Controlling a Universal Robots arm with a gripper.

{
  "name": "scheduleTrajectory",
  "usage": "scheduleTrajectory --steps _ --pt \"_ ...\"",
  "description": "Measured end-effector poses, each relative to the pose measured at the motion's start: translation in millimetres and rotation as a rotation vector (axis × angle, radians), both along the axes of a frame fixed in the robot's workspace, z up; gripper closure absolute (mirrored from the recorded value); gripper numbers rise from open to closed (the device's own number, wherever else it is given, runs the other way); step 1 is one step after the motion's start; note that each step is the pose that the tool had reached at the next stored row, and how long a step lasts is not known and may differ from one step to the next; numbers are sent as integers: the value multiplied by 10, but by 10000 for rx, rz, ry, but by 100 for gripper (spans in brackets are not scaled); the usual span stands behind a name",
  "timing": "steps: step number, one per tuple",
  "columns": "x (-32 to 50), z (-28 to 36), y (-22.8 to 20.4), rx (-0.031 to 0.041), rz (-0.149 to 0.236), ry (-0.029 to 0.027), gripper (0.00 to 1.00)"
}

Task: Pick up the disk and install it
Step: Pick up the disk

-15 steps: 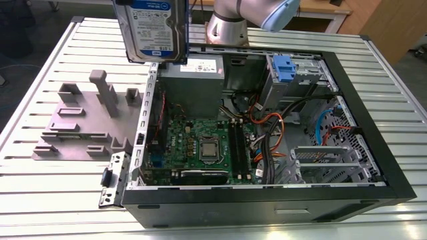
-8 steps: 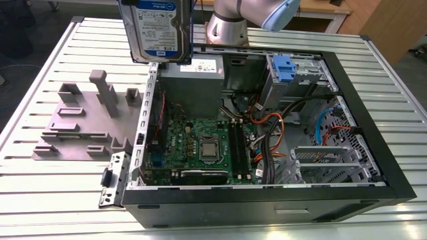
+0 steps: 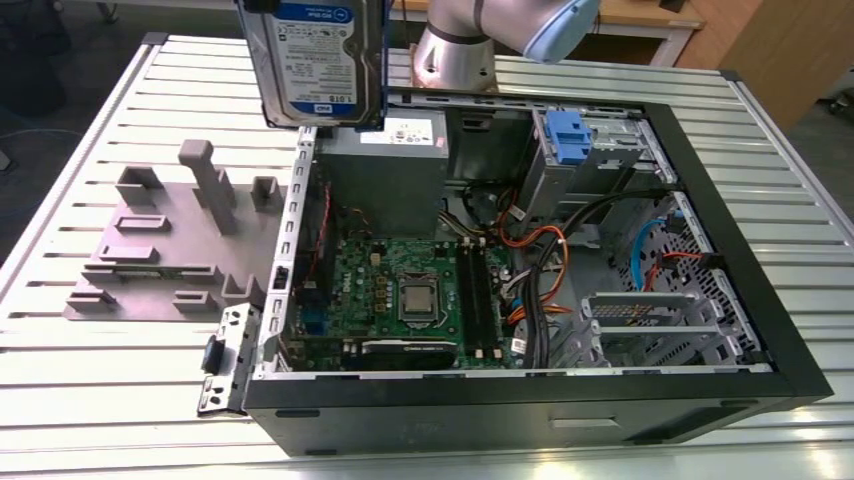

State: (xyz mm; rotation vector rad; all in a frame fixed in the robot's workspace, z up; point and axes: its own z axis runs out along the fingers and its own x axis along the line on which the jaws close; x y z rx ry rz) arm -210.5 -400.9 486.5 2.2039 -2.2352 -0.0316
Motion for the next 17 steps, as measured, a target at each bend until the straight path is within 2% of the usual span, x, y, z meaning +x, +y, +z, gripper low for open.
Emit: scheduleTrajectory --steps 7,17 --pt "4 0 -17 0 0 0 63" --pt "77 0 -17 -1 0 1 63"
